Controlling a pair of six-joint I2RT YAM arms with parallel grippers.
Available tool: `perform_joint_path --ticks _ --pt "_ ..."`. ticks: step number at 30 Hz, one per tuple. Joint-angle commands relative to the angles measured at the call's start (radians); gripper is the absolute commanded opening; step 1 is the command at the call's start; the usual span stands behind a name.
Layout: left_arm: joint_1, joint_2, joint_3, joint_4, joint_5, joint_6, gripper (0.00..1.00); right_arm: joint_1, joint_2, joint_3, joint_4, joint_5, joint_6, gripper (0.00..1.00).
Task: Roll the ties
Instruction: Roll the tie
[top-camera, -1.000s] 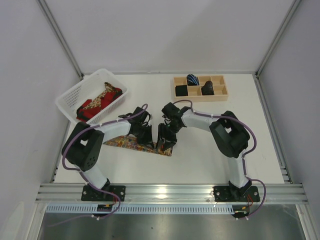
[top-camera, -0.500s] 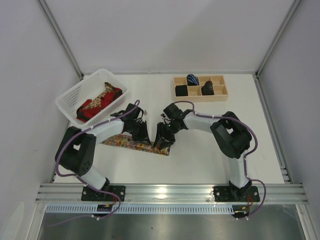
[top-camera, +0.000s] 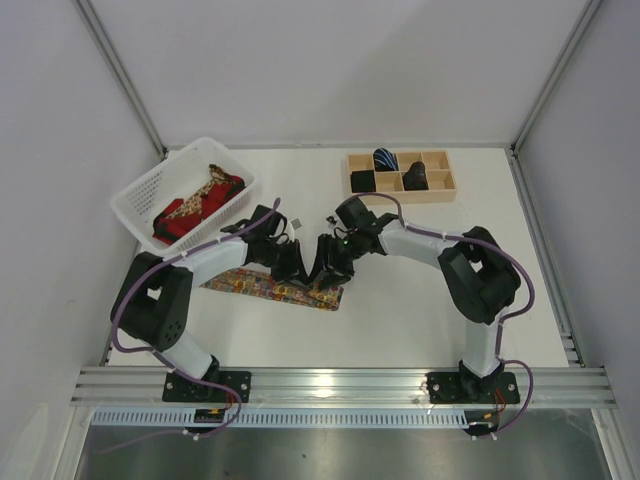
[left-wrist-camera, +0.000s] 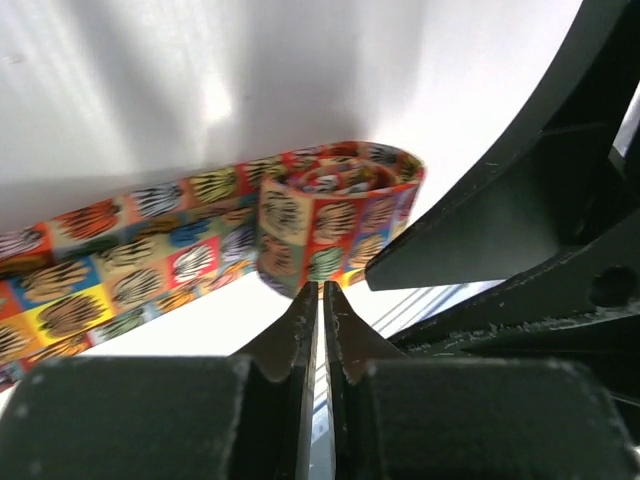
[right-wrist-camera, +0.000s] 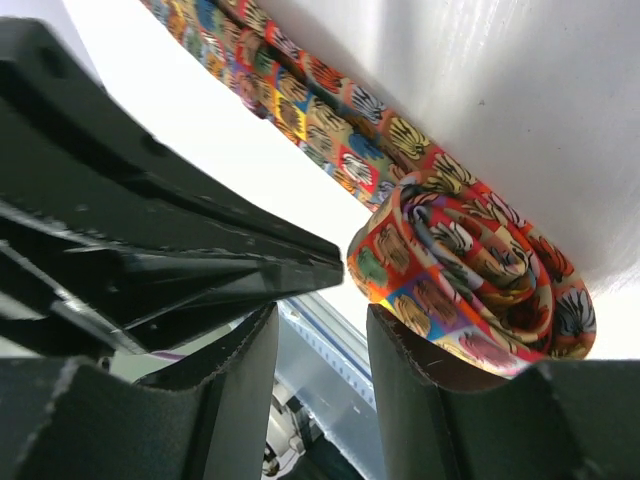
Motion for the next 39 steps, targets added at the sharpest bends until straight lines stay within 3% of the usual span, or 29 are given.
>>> perform_joint_path --ticks 1,8,16,29,39 --pt "0.007 0.014 0.033 0.062 0.088 -0.038 0.1 -0.009 -0.054 -0.005 -0.024 -0.031 -0.016 0.47" --pt "0.0 0.052 0.041 0.123 0.163 -0.084 0.1 -0.065 -0.154 -0.048 -0.077 -0.001 -0.036 0.46" --pt "-0.011 0.103 0.048 0.143 0.16 -0.09 0.09 -0.166 -0.268 -0.258 -0.012 -0.023 -0.024 0.51" --pt "0.006 0.121 -0.004 0.137 0.121 -0.055 0.09 -0.163 -0.173 -0.395 0.311 -0.133 0.056 0.59" --pt "0.018 0.116 -0.03 0.143 0.101 -0.043 0.09 -0.122 -0.07 -0.34 0.319 -0.121 0.035 0.61"
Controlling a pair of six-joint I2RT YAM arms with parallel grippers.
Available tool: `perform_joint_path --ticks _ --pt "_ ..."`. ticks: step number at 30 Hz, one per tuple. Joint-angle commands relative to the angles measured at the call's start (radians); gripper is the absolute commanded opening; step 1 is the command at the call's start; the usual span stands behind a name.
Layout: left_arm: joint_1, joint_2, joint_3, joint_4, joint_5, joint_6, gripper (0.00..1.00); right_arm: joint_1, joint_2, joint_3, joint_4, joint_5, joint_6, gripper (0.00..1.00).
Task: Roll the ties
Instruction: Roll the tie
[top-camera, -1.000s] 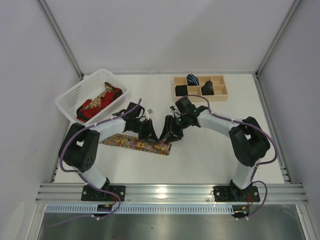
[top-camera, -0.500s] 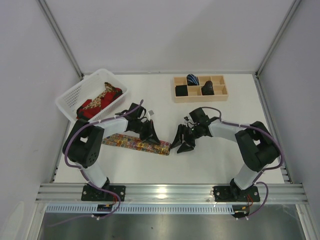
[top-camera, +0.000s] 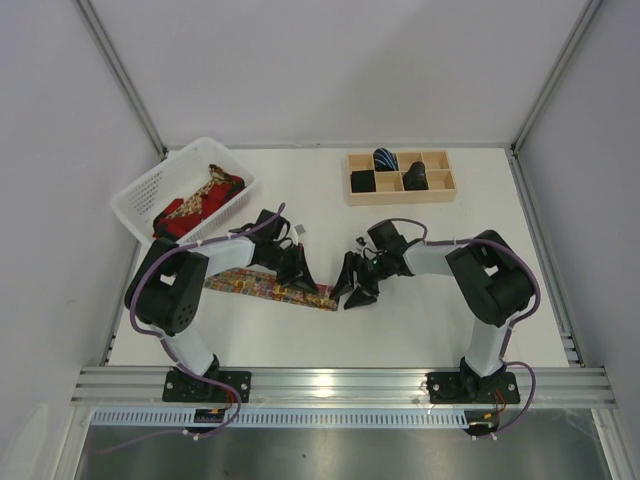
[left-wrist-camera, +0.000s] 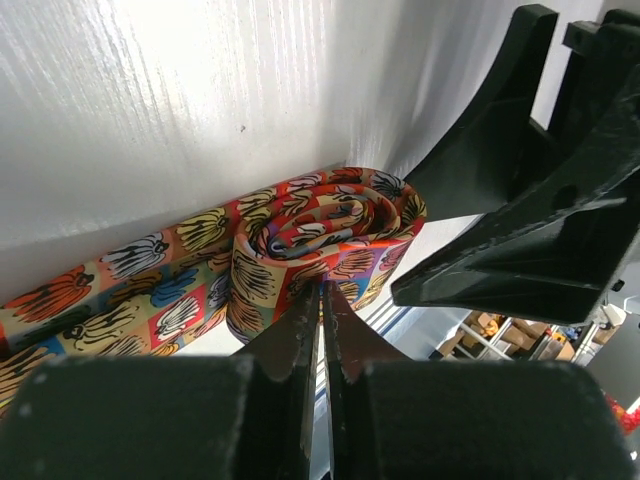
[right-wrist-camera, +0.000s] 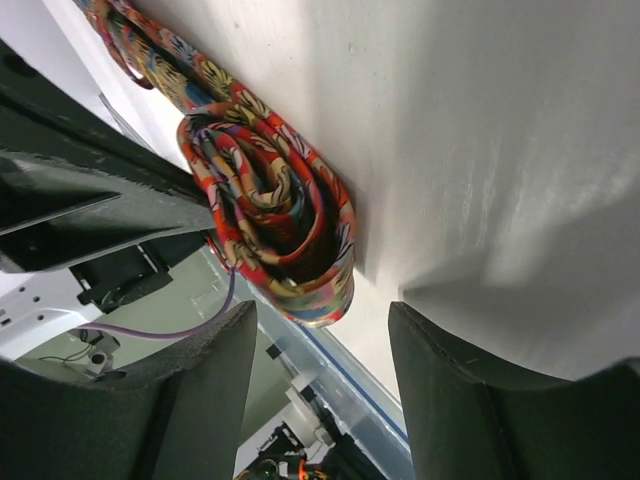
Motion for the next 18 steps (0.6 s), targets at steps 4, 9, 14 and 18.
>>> perform_joint_path --ticks 4,9,14,18 --pt "0.013 0.006 -0.012 0.027 -0.02 0.023 0.09 0.015 0.025 0.037 0.071 0.0 -0.008 0.61" --pt "0.018 0.02 -0.012 0.028 -0.02 0.032 0.09 0.015 0.048 0.049 0.083 0.006 -0.019 0.59" --pt "0.021 0.025 -0.015 0.03 -0.026 0.04 0.08 0.021 0.078 0.066 0.097 -0.006 -0.016 0.55" --pt "0.025 0.028 -0.02 0.031 -0.03 0.04 0.09 0.024 0.1 0.08 0.099 -0.014 -0.017 0.5"
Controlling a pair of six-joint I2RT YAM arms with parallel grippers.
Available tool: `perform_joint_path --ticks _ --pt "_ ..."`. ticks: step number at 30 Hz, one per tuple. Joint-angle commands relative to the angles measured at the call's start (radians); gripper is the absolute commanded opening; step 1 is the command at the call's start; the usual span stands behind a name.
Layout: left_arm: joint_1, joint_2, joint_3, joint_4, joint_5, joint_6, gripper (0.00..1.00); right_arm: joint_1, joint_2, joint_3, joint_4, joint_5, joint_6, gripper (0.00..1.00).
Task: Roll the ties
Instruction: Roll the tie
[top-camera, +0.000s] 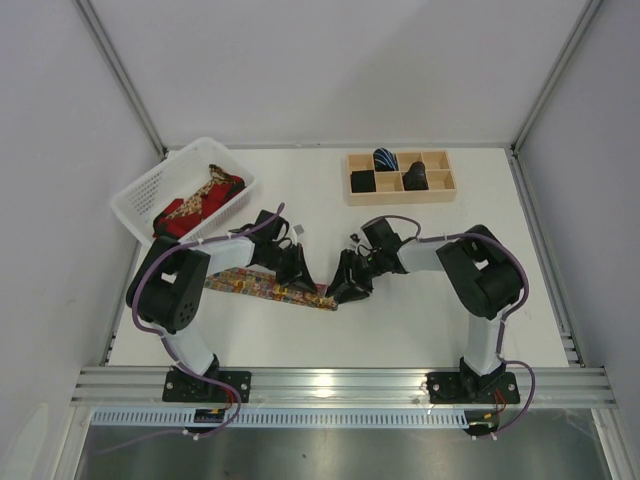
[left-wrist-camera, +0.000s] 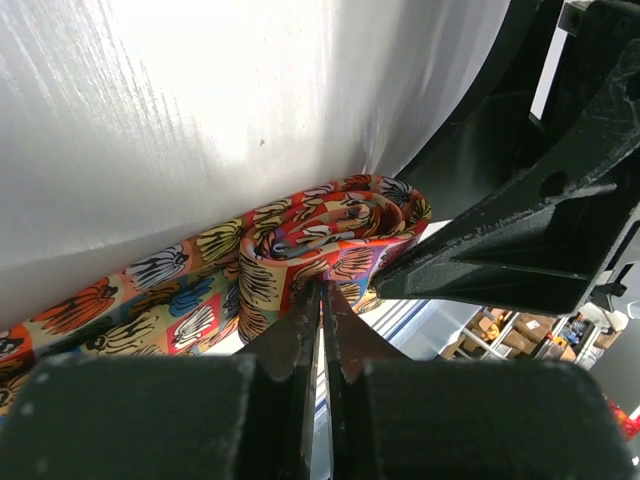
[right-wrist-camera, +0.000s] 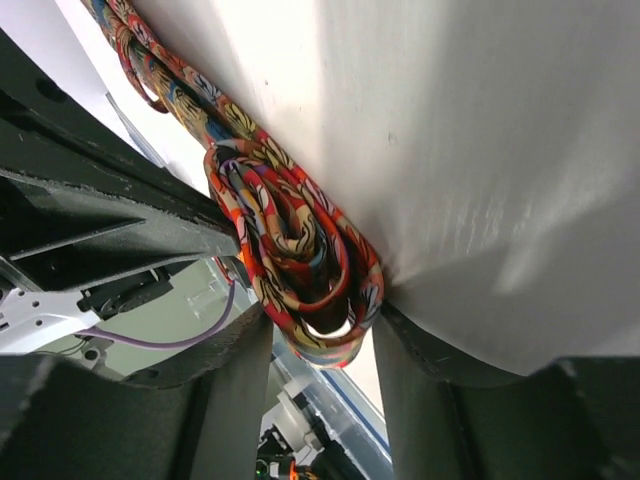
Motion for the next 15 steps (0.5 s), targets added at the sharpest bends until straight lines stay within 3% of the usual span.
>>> perform_joint_path --ticks 1,5,12,15 --pt "0.016 0.012 -0.019 0.015 -0.024 0.033 0.09 0.007 0.029 0.038 0.034 -0.006 -0.01 0.49" --pt "0.019 0.01 -0.019 0.009 -0.032 0.041 0.08 0.008 0.038 0.048 0.039 -0.017 0.001 0.38" --pt "0.018 0.004 -0.004 -0.029 -0.066 0.076 0.08 0.007 0.004 0.046 0.025 -0.035 0.019 0.0" --pt "0.001 0.01 0.015 -0.047 -0.072 0.092 0.08 -0.002 -0.019 0.045 -0.01 -0.037 0.021 0.0"
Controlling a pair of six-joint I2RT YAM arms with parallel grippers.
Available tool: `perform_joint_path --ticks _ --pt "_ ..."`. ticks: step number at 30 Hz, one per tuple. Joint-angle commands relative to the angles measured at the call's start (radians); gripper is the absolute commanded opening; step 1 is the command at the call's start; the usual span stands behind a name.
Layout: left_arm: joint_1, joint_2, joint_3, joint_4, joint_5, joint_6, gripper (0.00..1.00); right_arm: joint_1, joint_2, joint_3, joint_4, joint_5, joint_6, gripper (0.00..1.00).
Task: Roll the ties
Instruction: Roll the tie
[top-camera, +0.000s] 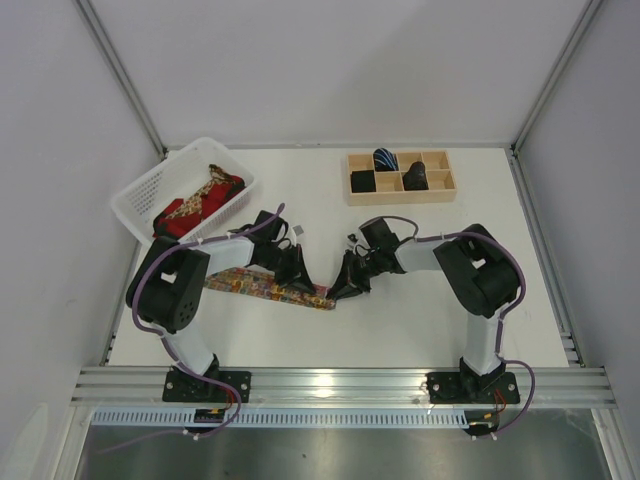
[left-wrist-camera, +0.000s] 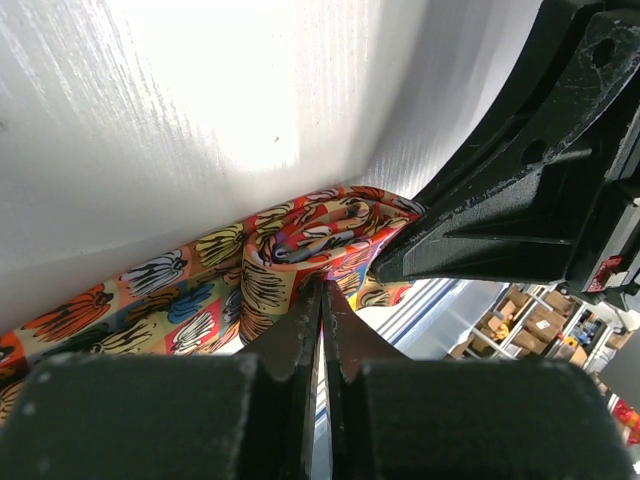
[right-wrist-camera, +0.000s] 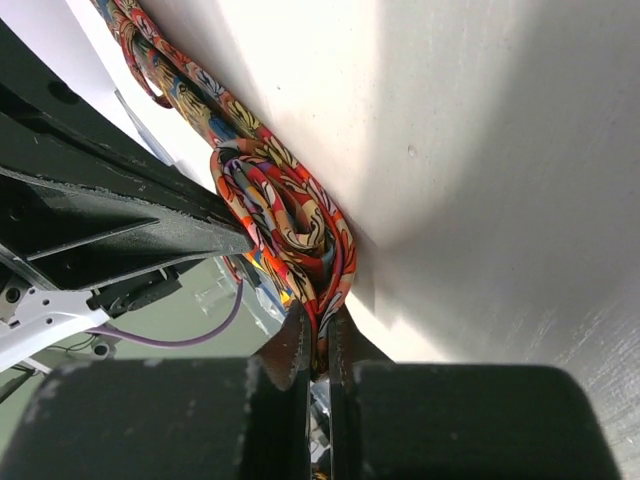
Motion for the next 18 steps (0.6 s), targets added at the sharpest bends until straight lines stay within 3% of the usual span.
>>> perform_joint_path --ticks 1,18 --pt "-0.017 0.017 0.025 -0.047 -0.061 0.064 0.08 -0.014 -0.059 0.029 -0.035 -0.024 -0.002 0.0" --pt "-0.226 0.111 0.172 -0.024 -0.037 -0.017 0.08 -0.085 -0.234 0.029 -0.3 -0.036 -0.101 0.0"
